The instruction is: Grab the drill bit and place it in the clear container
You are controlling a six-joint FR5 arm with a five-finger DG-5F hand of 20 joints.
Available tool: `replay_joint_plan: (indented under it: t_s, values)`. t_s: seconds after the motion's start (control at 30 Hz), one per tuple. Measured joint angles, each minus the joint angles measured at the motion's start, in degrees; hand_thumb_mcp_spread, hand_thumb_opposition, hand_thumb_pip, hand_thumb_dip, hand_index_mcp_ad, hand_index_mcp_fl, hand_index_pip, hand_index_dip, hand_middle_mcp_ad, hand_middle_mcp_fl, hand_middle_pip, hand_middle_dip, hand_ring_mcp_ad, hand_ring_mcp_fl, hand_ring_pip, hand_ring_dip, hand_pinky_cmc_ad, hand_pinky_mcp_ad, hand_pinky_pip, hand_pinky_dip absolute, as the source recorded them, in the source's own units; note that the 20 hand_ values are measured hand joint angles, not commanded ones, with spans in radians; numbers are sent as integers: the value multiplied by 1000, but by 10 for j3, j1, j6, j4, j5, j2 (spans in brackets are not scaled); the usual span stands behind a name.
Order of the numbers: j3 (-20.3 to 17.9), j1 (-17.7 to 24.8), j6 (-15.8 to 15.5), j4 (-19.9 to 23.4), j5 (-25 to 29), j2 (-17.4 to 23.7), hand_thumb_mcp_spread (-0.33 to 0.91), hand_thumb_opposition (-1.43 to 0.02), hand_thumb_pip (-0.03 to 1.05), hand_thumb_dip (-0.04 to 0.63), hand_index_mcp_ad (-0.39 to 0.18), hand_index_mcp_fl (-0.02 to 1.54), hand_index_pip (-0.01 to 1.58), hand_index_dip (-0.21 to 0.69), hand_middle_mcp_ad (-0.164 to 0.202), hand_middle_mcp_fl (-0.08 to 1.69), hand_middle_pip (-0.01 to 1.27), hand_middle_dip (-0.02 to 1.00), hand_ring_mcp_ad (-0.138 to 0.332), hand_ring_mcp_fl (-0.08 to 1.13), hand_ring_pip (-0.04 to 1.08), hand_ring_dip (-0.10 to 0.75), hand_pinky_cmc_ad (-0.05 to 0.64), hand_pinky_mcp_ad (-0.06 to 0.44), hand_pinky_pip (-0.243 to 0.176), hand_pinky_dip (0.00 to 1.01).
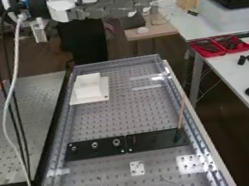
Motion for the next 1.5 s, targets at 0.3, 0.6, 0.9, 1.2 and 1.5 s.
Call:
replay_joint_plan:
  t_s: [0.3, 0.6, 0.9, 1.2, 1.5]
  values:
    - [-42, -10, 44, 44, 53, -38, 147, -374, 201, 12, 49, -9, 24, 12, 59, 33, 86, 42, 87, 21, 38, 14, 30, 38, -24, 166]
    - [-78, -13, 86, 104, 105, -87, 216, -651, 335, 17, 72, 21, 52, 63, 77, 40, 120, 42, 171, 14, 56, 14, 131, 119, -75, 244]
    - [-93, -11, 119, 153, 151, -139, 279, -719, 401, 52, 56, 40, 72, 117, 73, 35, 122, 40, 188, 14, 56, 14, 215, 152, -101, 258]
    - [-93, -8, 130, 205, 182, -177, 316, -754, 557, 133, 19, 73, 147, 201, 73, 35, 124, 47, 202, 17, 56, 14, 265, 166, -124, 262]
    - [-79, -5, 122, 229, 208, -206, 337, -771, 634, 206, 9, 75, 773, 232, 75, 37, 124, 65, 202, 17, 59, 14, 276, 161, -124, 236]
